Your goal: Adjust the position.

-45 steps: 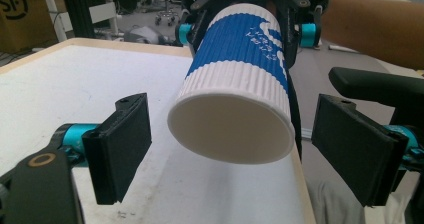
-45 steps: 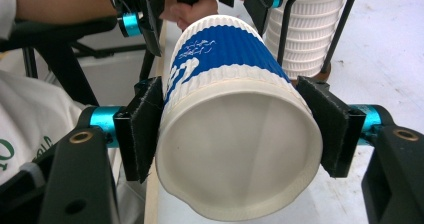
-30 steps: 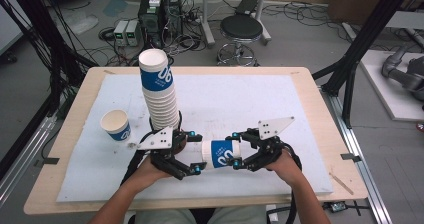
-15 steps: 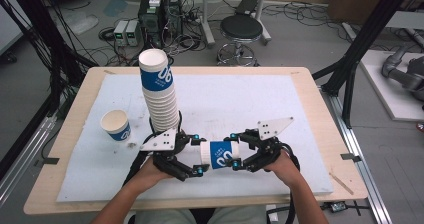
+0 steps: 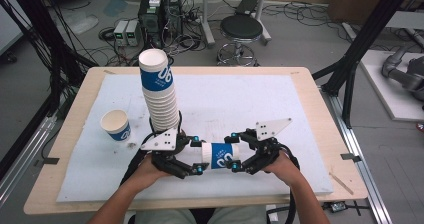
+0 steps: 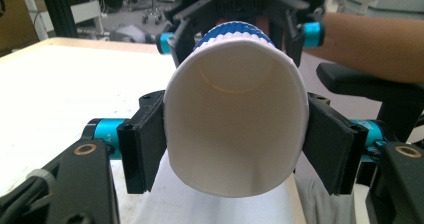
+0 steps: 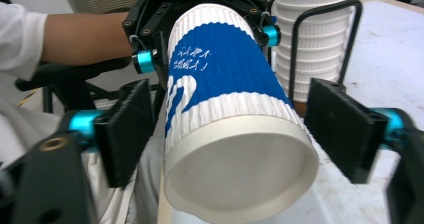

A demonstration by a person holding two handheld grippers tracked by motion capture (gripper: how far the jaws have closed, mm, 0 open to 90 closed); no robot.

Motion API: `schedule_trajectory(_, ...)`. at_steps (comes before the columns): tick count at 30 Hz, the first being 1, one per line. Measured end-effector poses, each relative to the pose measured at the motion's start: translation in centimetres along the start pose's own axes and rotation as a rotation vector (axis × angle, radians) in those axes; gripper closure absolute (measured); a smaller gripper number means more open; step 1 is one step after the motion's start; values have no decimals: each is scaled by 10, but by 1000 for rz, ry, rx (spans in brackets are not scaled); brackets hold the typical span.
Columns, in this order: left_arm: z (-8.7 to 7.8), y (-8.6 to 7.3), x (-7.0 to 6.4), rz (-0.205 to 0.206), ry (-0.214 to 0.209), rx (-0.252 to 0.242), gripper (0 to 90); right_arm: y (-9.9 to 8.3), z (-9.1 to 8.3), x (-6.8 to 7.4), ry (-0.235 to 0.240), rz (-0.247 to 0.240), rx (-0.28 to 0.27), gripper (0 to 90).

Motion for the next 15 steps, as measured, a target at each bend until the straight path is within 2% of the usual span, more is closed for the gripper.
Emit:
schedule_trajectory(1, -2, -1, 2, 3, 7, 21, 311, 2, -2, 0, -5, -4, -6, 195)
schedule_trajectory(3, -3, 0, 2, 4, 12, 33, 311, 3, -5, 0, -14, -7, 0, 195)
schedule_trajectory(5, -4, 0, 4, 10, 26, 67, 311, 4, -7, -1, -33, -17, 23, 194)
schedule_trajectory(6, -5, 1, 6, 14, 37, 107, 312, 4, -7, -1, -41, -29, 44, 194)
schedule_trajectory(8, -6, 1, 7, 17, 43, 124, 312, 4, -8, 0, -51, -40, 61, 194)
schedule_trajectory(9, -6, 1, 8, 24, 51, 154, 312, 5, -7, 0, -55, -47, 74, 194)
schedule_trajectory(10, -5, 2, 8, 26, 52, 170, 312, 6, -7, 0, -64, -60, 94, 194)
schedule_trajectory(11, -5, 2, 8, 27, 53, 190, 313, 7, -5, 0, -78, -85, 136, 194)
schedule_trajectory(12, -4, 3, 8, 41, 55, 233, 315, 7, -4, 0, -87, -99, 158, 194)
schedule_trajectory(13, -4, 4, 8, 45, 56, 253, 317, 8, -3, -1, -97, -113, 181, 195)
schedule_trajectory(14, -4, 4, 8, 45, 56, 253, 317, 8, -3, -1, -97, -113, 181, 195)
schedule_trajectory(15, -3, 5, 8, 50, 56, 291, 317, 9, -1, -1, -95, -141, 221, 194)
Point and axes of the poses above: each handheld gripper's, and its own axes: z roughly forward along the jaws, y roughly out of its top, x roughly to its left, the point moved 10 cm from there along z, roughly forward along the jaws, and after that the axes turned 3 degrees about -x, right-handed, at the moved point
